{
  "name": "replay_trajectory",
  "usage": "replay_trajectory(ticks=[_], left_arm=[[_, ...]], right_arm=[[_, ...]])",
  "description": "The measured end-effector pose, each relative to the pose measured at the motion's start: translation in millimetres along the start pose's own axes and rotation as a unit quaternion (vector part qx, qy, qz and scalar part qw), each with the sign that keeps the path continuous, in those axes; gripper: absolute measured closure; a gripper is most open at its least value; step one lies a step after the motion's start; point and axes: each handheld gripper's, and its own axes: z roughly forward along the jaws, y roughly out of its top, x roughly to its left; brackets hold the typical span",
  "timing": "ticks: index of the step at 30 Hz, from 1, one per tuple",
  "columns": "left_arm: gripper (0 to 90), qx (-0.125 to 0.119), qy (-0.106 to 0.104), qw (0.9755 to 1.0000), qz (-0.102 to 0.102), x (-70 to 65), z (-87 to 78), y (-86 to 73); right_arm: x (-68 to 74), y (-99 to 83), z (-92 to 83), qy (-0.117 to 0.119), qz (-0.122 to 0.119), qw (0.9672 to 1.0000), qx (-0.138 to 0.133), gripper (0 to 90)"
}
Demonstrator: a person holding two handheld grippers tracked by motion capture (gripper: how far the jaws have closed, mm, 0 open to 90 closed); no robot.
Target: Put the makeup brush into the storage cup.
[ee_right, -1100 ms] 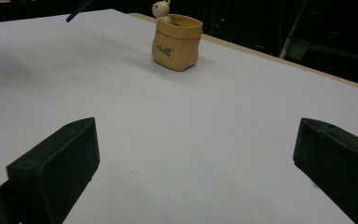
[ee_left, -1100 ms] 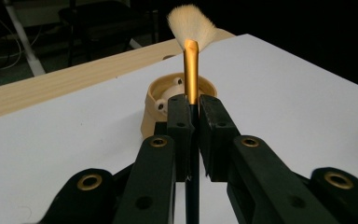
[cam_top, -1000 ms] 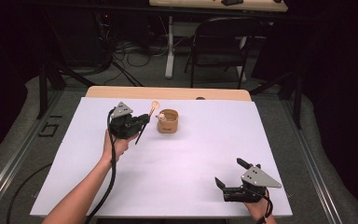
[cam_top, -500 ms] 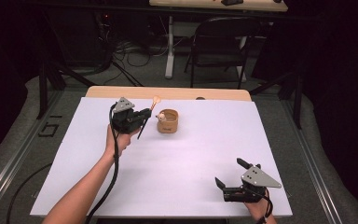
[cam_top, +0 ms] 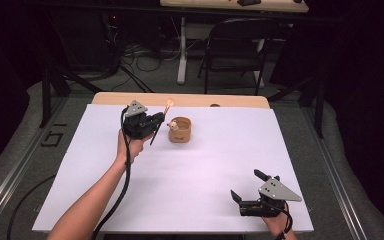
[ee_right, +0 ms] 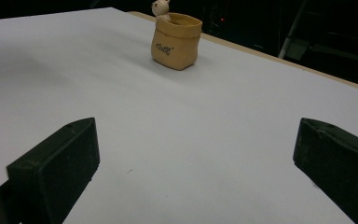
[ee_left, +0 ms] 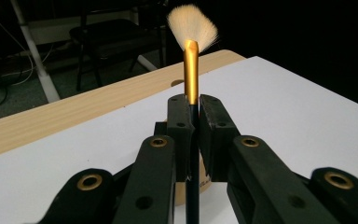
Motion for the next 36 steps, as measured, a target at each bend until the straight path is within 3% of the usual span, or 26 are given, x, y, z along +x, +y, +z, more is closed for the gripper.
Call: replay_trajectory(ticks=[36], left_arm=[[83.4, -0.019, -0.002, 0.9998, -0.008, -11.5, 24.3, 14.1]], right_arm=[[-0.3, 0.0, -0.3, -0.001, 0.000, 1.0000, 0.001, 0.0]])
